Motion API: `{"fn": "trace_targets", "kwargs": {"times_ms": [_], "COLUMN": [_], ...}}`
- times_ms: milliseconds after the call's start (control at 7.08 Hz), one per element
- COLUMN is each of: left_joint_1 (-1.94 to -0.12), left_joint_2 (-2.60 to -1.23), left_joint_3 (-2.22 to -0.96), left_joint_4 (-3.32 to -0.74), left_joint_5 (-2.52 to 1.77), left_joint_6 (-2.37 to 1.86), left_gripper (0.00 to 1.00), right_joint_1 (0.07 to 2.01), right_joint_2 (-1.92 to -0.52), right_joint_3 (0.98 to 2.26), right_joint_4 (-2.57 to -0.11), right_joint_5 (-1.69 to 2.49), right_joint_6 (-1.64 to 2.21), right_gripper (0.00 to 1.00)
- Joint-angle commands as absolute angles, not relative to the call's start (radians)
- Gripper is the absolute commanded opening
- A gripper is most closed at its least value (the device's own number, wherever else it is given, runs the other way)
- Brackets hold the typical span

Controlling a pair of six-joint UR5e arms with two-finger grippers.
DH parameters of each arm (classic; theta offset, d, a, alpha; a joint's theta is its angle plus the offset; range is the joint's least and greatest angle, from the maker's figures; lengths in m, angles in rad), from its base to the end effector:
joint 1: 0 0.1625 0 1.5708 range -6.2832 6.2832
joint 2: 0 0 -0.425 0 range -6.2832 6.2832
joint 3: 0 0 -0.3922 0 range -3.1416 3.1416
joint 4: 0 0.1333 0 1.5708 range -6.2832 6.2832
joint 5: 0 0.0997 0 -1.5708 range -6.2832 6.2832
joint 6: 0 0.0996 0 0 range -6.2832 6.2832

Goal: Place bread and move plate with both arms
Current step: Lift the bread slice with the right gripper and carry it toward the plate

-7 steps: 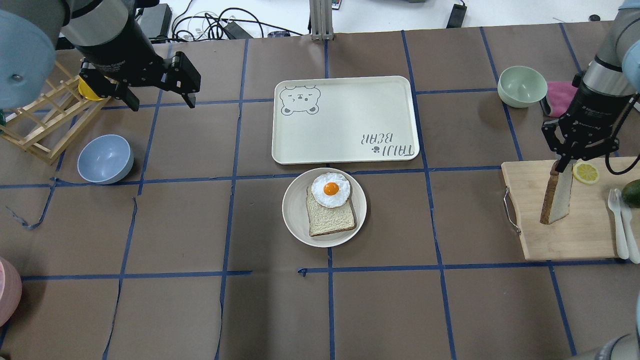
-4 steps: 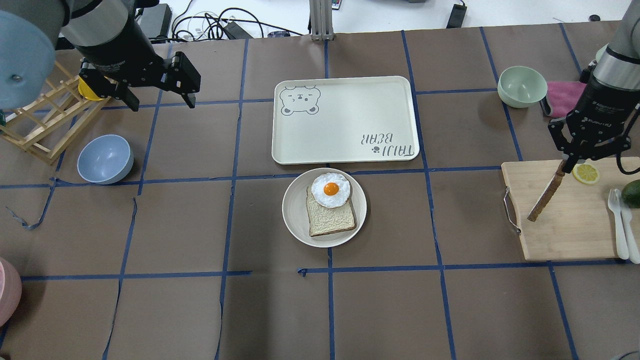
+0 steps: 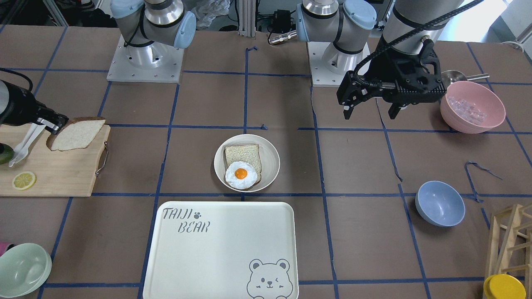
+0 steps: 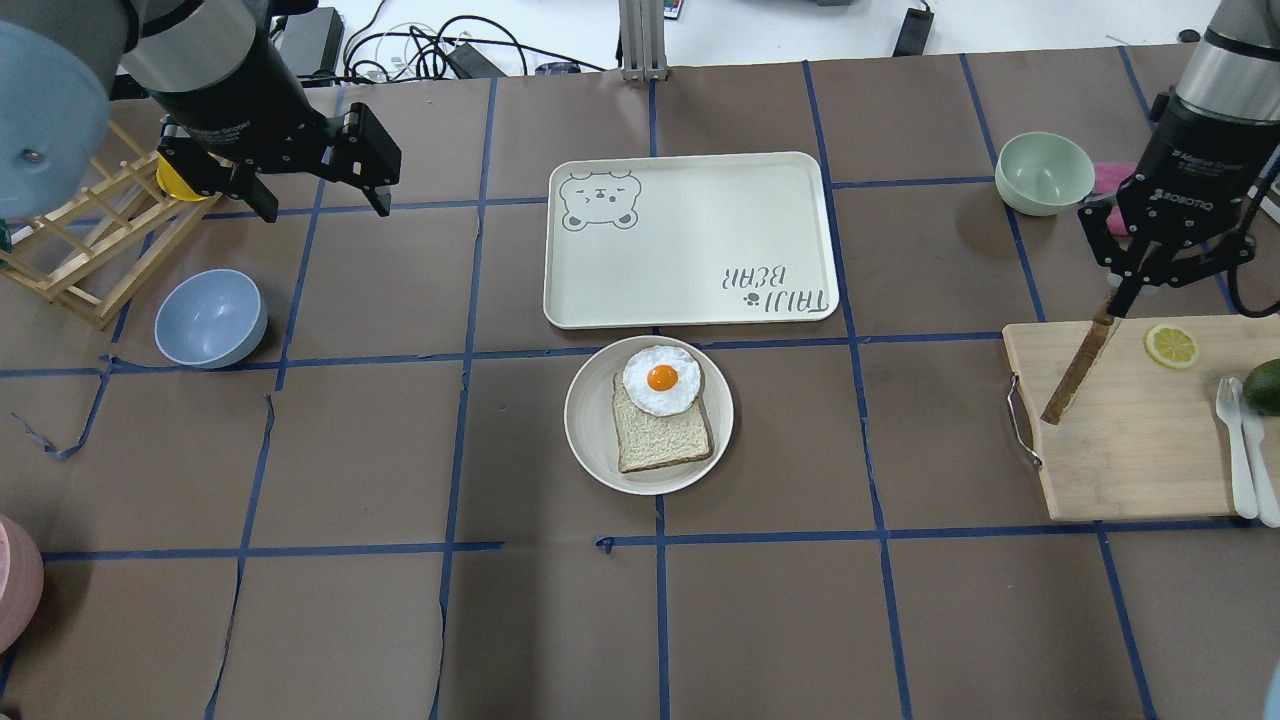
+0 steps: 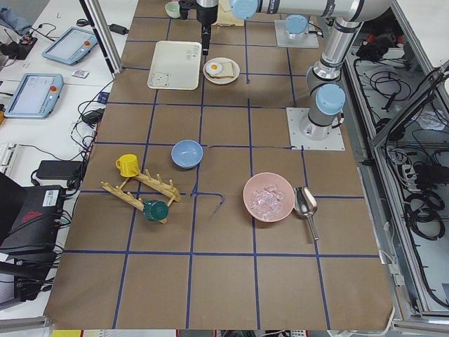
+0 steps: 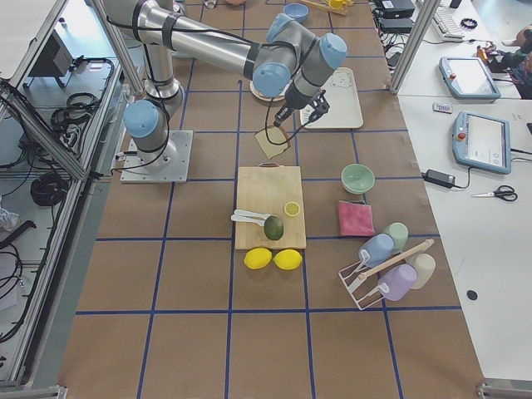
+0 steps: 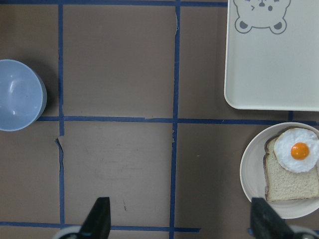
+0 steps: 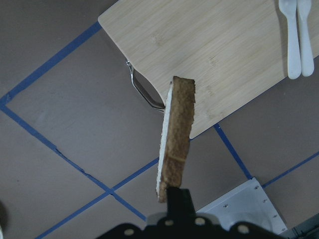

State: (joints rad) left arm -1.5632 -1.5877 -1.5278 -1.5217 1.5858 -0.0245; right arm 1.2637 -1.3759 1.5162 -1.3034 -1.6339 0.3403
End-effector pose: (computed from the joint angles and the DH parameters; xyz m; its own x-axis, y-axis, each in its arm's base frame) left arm -0.1280 -0.5071 0.5059 -0.9994 -0.0332 -0.0131 -0.0321 0.9966 -0.0755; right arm -0.0370 -0.5367 0.3938 -0.8113 0.5540 0.1869 0.5816 0.7322 0.3544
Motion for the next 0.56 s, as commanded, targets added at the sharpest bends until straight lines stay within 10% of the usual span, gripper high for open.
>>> {"fn": "trace_targets", "kwargs": {"times_ms": [0,424], "left_joint_1": [-1.563,-1.562], "left_joint_2": [-1.588,-1.588], "left_joint_3": [-1.528,-1.528], "left_joint_4": [-1.522,-1.522], "left_joint_5": [1.586,1.585], "left_joint_6": [-0.025,-0.023], "left_gripper": [1.0,1.0], "right_joint_1": [1.374,1.559], "right_joint_2": [-1.374,-1.362], "right_joint_3": [1.5,1.456], "right_joint_4": [-1.298,-1.308], "right_joint_5": [-1.571,-1.458], "right_joint_6": [0.489,0.798], "right_gripper": [0.0,0.0]}}
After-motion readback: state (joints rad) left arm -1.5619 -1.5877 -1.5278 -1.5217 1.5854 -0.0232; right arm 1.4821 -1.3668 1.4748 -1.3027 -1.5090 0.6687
